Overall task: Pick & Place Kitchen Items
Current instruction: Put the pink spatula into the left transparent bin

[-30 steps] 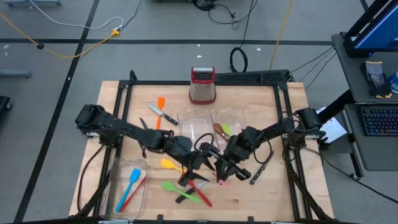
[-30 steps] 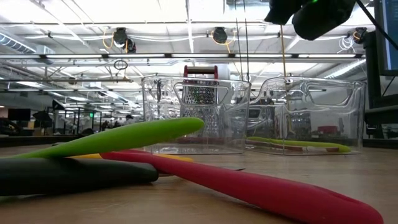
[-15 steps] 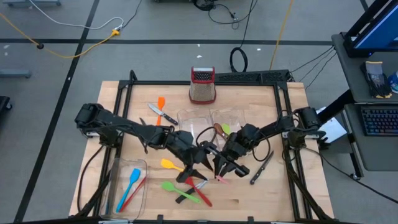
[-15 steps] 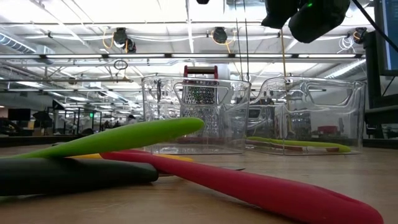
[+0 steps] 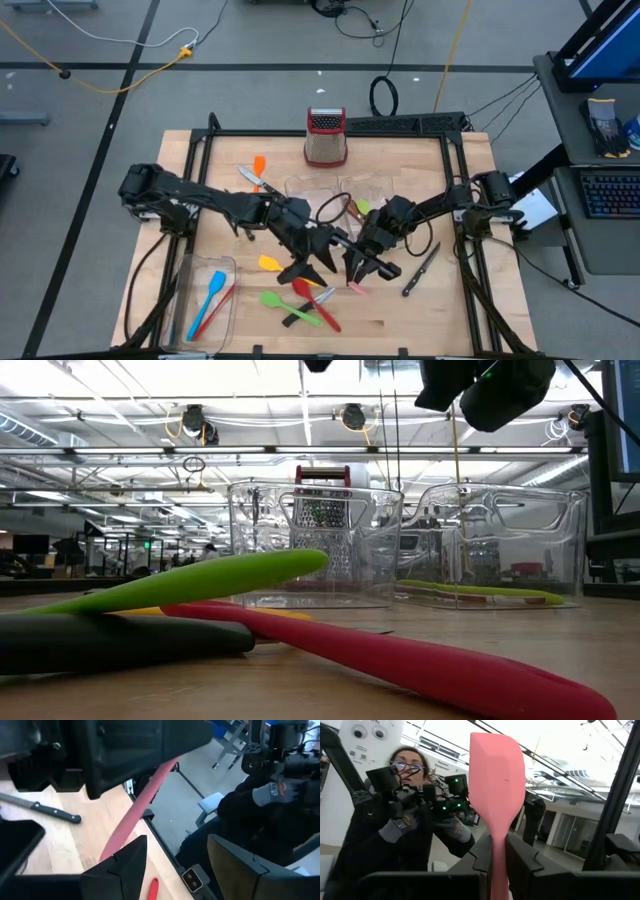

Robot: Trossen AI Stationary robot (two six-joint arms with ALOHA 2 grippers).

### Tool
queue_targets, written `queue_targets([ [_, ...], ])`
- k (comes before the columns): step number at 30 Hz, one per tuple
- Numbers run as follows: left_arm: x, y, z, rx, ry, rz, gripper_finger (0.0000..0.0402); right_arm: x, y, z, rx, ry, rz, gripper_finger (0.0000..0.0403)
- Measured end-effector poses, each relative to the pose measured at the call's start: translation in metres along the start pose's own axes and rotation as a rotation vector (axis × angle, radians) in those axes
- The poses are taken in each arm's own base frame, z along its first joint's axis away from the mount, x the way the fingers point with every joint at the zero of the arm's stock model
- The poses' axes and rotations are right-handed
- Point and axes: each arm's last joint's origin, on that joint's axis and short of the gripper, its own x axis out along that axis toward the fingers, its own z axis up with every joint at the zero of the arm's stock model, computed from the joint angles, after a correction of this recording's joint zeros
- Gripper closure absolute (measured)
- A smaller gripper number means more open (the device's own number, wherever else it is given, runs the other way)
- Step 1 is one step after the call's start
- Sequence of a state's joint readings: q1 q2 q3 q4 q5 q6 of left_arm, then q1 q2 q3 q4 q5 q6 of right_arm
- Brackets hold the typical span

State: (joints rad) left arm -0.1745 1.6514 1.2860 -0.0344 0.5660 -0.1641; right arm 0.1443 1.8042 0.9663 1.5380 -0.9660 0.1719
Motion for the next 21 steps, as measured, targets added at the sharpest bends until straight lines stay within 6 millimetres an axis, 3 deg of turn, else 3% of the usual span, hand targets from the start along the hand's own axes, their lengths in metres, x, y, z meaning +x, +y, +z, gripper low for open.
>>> queue_targets([
  [10,-0.022,-0.017,0.008,0.026,0.005,0.066,0.0188,0.006,0.007,-0.003,0.030,0.019,0.091,0.0381],
  [17,-0.022,-0.037,0.008,-0.021,0.023,-0.014,0.0188,-0.001,0.005,-0.003,-0.003,0.045,0.183,0.0381],
  [21,-0.025,-0.046,0.012,-0.046,-0.008,0.032,0.0188,-0.004,0.002,-0.003,-0.037,0.047,0.169,0.0381],
])
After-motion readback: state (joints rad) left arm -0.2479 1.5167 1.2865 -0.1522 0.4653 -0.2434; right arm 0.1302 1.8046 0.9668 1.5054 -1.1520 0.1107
